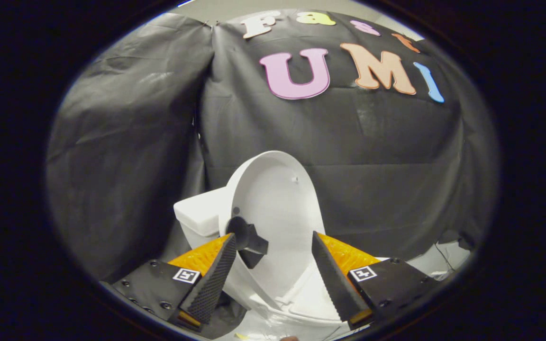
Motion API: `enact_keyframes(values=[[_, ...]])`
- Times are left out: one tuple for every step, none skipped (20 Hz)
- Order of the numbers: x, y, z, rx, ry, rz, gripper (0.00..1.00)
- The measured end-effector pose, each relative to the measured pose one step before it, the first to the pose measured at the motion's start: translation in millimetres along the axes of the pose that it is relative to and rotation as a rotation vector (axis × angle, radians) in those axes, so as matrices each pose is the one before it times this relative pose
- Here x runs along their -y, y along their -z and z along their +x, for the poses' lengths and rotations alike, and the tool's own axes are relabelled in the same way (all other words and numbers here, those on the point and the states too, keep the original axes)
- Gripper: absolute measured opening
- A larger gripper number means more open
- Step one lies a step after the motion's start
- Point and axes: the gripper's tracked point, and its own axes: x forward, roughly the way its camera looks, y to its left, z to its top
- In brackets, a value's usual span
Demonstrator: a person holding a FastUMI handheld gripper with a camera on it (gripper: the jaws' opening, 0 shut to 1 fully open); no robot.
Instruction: Open the toilet lid.
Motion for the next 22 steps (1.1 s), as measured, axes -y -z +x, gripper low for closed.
enact_keyframes(values=[[4.51, -3.05, -4.35, 0.01104, 0.00178, 0.00404, 0.99], [5.35, -1.15, -3.50, 0.00717, 0.00299, 0.00520, 0.99], [4.01, -0.72, -3.35, 0.00416, 0.00074, 0.00839, 0.99], [4.62, 0.83, -4.10, 0.00096, 0.00164, 0.00766, 0.99], [4.13, 0.22, -4.06, 0.00085, 0.00313, 0.00491, 0.99], [5.29, 0.70, -3.40, 0.00149, 0.00625, 0.00110, 0.99], [4.53, 1.50, -2.84, -0.00173, 0.00455, -0.00030, 0.99], [4.84, 1.88, -2.74, -0.00134, 0.00079, 0.00057, 0.99], [4.33, 1.98, -3.73, -0.00295, 0.00172, 0.00023, 0.99], [4.93, 2.44, -2.54, -0.00307, 0.00224, -0.00023, 0.99], [3.72, 0.83, -3.27, 0.00141, 0.00186, 0.00110, 0.99], [5.20, 1.34, -3.24, 0.00099, 0.00221, 0.00024, 0.99], [4.54, 0.22, -3.50, 0.00132, 0.00114, -0.00054, 0.99], [3.21, 0.01, -3.02, 0.00535, 0.00006, -0.00064, 0.99], [3.80, -1.42, -3.91, 0.00713, -0.00008, -0.00095, 0.99], [2.70, -1.09, -4.10, 0.00874, -0.00227, -0.00179, 0.99], [2.79, -1.41, -4.10, 0.00758, -0.00195, -0.00559, 0.99], [5.52, -1.46, -4.97, 0.00953, 0.00592, -0.01013, 0.99], [5.23, -0.75, -4.85, 0.00805, 0.00630, -0.01064, 0.99], [4.87, -1.44, -4.94, 0.01132, 0.00429, -0.00748, 0.99], [4.22, -0.69, -4.57, 0.01232, 0.00163, -0.00151, 0.99], [4.99, -0.45, -4.87, 0.00856, 0.00344, 0.00054, 0.99]])
